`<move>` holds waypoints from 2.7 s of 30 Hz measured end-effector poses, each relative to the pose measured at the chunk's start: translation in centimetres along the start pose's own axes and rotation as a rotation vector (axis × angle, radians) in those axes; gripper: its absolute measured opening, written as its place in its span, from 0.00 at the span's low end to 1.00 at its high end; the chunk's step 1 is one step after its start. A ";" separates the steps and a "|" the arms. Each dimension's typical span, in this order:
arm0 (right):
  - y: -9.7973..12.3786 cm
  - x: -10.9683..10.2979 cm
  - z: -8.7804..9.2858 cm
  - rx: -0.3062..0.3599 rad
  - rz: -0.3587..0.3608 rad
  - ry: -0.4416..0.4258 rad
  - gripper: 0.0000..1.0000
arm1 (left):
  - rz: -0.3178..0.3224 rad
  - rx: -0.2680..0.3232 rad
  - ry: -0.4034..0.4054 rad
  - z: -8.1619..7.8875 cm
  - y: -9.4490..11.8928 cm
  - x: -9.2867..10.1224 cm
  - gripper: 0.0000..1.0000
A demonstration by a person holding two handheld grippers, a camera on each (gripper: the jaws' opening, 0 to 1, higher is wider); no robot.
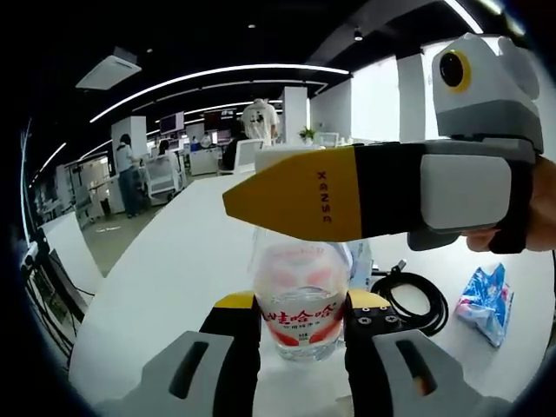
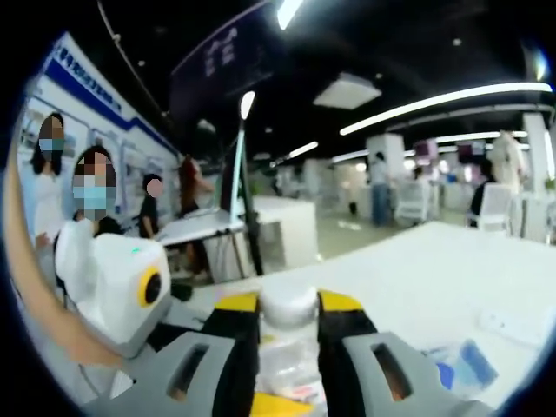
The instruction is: Arrange the tabletop items into an orderly group along one side of the table until the central work area is clear of visible clutter.
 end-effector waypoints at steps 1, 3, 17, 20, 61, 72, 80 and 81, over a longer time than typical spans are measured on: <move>0.0 0.0 0.0 0.000 0.000 -0.001 0.22 | 0.000 -0.001 -0.003 0.0 -0.1 0.0 0.35; 0.0 0.0 0.3 -0.007 -0.003 -0.007 0.22 | -0.001 -0.009 -0.010 0.3 -0.2 0.0 0.35; 0.3 -0.2 0.6 0.014 0.005 0.013 0.22 | 0.003 0.008 -0.020 0.5 -0.1 0.1 0.35; 0.3 -0.3 0.6 0.021 0.002 0.020 0.22 | -0.003 0.005 -0.021 0.5 -0.1 0.2 0.35; 0.6 0.5 0.5 0.041 -0.012 0.041 0.21 | -0.041 0.001 -0.026 0.1 -0.7 0.6 0.34; -0.3 1.2 0.1 0.058 -0.008 0.039 0.21 | -0.051 0.013 -0.029 -0.5 -1.5 -0.3 0.35; -0.8 1.9 0.1 0.056 -0.010 0.034 0.21 | -0.054 0.013 -0.032 -0.5 -2.2 -0.7 0.35; -0.8 1.9 0.1 0.056 -0.010 0.035 0.21 | -0.054 0.013 -0.031 -0.5 -2.2 -0.7 0.35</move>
Point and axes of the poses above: the point that each gripper's makers call its tool centre point, and the gripper's own axes: y roughly backward along the fingers, x roughly to its right, z roughly out of its underside, the point moved 7 cm from there along y, roughly backward along the fingers, and after that the axes turned 12 degrees about -z, right-handed, at the moved point
